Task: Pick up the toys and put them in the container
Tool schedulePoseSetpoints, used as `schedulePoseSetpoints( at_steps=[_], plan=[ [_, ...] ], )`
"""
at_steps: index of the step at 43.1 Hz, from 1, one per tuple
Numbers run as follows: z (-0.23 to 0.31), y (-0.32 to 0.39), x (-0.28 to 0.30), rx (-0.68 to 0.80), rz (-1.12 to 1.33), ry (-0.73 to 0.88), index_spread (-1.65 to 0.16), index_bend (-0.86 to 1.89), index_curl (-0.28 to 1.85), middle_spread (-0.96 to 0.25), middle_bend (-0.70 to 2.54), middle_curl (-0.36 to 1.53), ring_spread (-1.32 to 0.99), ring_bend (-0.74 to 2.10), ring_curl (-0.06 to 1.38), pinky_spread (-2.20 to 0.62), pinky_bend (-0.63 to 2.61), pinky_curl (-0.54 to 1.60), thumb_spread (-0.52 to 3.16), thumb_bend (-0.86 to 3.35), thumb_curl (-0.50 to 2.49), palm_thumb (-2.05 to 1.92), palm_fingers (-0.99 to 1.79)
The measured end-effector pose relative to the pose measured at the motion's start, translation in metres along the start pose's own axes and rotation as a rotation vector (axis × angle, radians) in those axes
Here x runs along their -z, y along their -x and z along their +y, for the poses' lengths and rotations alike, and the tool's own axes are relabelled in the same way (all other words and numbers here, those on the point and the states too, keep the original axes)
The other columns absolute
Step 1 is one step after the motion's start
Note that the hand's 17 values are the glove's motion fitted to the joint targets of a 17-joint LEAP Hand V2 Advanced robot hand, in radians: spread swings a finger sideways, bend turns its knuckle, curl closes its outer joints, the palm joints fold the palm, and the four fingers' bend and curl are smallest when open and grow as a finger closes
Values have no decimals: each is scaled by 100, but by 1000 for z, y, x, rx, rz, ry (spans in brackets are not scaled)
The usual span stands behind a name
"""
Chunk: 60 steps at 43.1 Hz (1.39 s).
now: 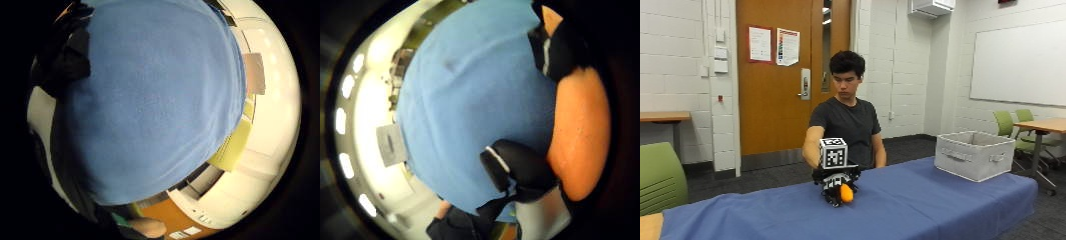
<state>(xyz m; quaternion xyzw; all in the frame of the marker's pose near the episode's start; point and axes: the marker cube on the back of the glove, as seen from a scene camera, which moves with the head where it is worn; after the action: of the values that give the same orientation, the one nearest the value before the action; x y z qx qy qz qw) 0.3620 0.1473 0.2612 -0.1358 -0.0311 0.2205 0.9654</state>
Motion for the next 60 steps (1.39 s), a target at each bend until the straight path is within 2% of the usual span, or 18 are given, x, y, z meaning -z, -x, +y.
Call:
schedulePoseSetpoints(
  at_steps=[4, 6, 10, 12, 19, 20, 22, 30, 36, 45, 54, 58, 60],
  plan=[
    [5, 7, 2, 42, -10, -81, -40, 77, 49, 9, 25, 42, -18, 52, 21, -17, 77, 28, 114, 1, 21, 6, 30],
    [7, 10, 5, 61, -12, -109, -39, 78, 51, 3, 38, 46, -21, 55, 21, -19, 73, 27, 117, 4, 23, 11, 45],
    [9, 18, 14, 88, -11, -156, -39, 71, 52, -10, 49, 49, -29, 72, 23, -25, 71, 25, 124, 12, 26, 26, 72],
    [10, 23, 19, 100, -7, -176, -39, 63, 51, -15, 49, 50, -36, 89, 28, -31, 79, 28, 127, 22, 31, 43, 92],
    [14, 41, 39, 129, -9, -158, -39, 51, 57, -28, 52, 55, -41, 108, 39, -42, 87, 33, 111, 30, 44, 65, 106],
    [16, 45, 43, 131, -11, -156, -39, 49, 57, -29, 50, 54, -42, 107, 39, -42, 88, 34, 111, 28, 44, 63, 101],
    [17, 55, 56, 146, -6, -162, -40, 49, 60, -32, 55, 57, -42, 112, 42, -45, 86, 34, 105, 31, 48, 69, 108],
    [19, 111, 132, 232, 22, -276, -43, 45, 68, -39, 60, 62, -43, 115, 45, -48, 86, 35, 90, 30, 57, 73, 109],
    [23, 176, 201, 308, 25, -353, -45, 42, 76, -43, 60, 65, -43, 116, 46, -49, 87, 36, 80, 30, 64, 74, 107],
    [34, 288, 274, 414, 5, -399, -48, 39, 87, -47, 60, 69, -44, 116, 47, -50, 87, 37, 70, 29, 72, 73, 107],
    [79, 425, 308, 594, 0, -431, -50, 33, 99, -49, 58, 73, -44, 116, 48, -50, 88, 38, 62, 28, 79, 73, 106],
    [104, 491, 312, 775, -28, -423, -51, 31, 103, -50, 58, 74, -44, 116, 49, -50, 87, 38, 60, 29, 82, 73, 106],
    [115, 525, 312, 804, -26, -419, -51, 30, 106, -51, 57, 75, -44, 115, 49, -50, 87, 38, 59, 28, 84, 72, 106]
  ],
)
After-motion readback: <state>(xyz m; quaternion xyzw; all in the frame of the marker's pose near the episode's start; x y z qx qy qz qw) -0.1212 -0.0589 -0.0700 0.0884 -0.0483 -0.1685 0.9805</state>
